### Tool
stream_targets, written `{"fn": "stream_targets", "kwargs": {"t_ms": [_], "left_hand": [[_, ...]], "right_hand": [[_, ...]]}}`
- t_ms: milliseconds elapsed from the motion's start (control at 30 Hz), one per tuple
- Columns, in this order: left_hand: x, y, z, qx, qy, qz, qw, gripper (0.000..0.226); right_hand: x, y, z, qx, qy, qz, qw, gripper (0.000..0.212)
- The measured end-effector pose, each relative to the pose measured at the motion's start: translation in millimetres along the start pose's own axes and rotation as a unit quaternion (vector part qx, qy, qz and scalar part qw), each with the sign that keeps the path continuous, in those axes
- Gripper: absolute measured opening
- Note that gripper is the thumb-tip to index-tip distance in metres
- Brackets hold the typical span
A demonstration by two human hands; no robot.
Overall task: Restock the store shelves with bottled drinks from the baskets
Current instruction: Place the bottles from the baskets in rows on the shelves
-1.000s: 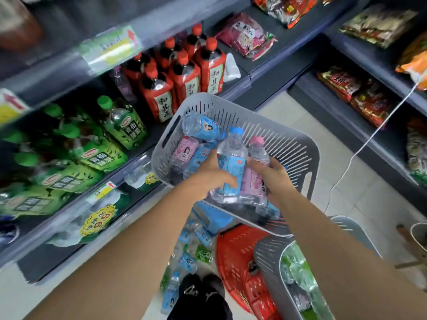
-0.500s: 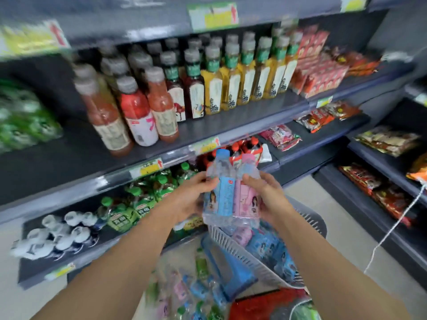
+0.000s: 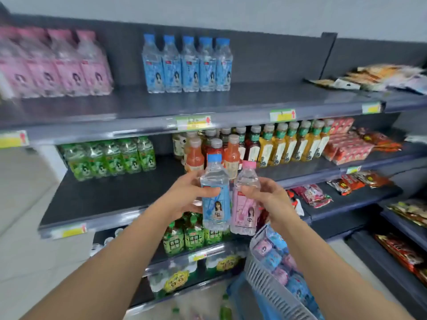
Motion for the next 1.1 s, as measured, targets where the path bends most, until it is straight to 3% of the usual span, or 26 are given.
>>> {"fn": "stream_targets", "kwargs": {"t_ms": [200,333,933,1100], "left_hand": [[29.0,23.1,-55.0,-0.036,-0.067,-0.056,0.996,0.045],[33.0,27.2,-92.4,-0.053,-0.1,-0.082,0.99,0.047],[-43.4,30.6,-200.3,-0.048,-0.19,-0.204,0.959,0.07],[-88.4,37.8,-217.5,-0.055,-0.201,-0.202,0.957,0.059]], "right_hand": [[25.3,-25.8,56.5,0.011,0.059,0.029,0.998,0.034],[19.7,-30.3,95.2,0.035,0.098,0.032,0.994,0.053],[-43.8,-33.1,203.5,0.063,0.201,0.052,0.976,0.037],[-73.4,-37.2,215.5,0.076,0.213,0.028,0.974,0.046]]}}
Point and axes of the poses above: each hand's wrist, its own x-axis away from the middle knuckle, its own y-axis out of the back of the hand, z = x × y, the point moved 2 cm from there along -x, towards the middle knuckle, and after that the axes turned 2 degrees about -y, right-handed, at the moved point
